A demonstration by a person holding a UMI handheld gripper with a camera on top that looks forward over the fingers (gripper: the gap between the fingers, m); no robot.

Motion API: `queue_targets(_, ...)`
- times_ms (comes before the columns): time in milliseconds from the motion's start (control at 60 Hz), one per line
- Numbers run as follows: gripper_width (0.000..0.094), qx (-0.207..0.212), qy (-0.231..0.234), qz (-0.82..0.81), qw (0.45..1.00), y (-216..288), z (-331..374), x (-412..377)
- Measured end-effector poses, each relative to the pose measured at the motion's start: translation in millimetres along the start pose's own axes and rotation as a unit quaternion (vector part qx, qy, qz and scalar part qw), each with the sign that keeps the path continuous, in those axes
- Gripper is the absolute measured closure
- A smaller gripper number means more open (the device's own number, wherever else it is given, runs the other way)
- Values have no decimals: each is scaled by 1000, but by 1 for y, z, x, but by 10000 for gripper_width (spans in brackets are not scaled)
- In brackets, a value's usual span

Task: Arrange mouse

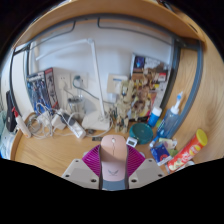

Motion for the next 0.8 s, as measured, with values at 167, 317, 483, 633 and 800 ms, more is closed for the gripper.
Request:
queue_targets(167, 646, -70, 6, 0, 998, -71, -46, 11)
queue_targets(317, 645, -104, 7, -1, 995, -113, -64, 17)
queue_targets(483, 590, -117, 21, -2, 993, -136, -70, 18)
queue_targets(633, 492, -118, 29, -33, 992, -137, -70, 19)
queue_targets(800, 69, -136, 20, -12, 990, -136, -59, 23)
Point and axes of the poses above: the point between the fingertips, and its own axes, seen from behind it with the camera up: x to the right, y up, z backward, against the way the camera looks, the point moved 3 cm from there along z, backward, against the way the camera looks
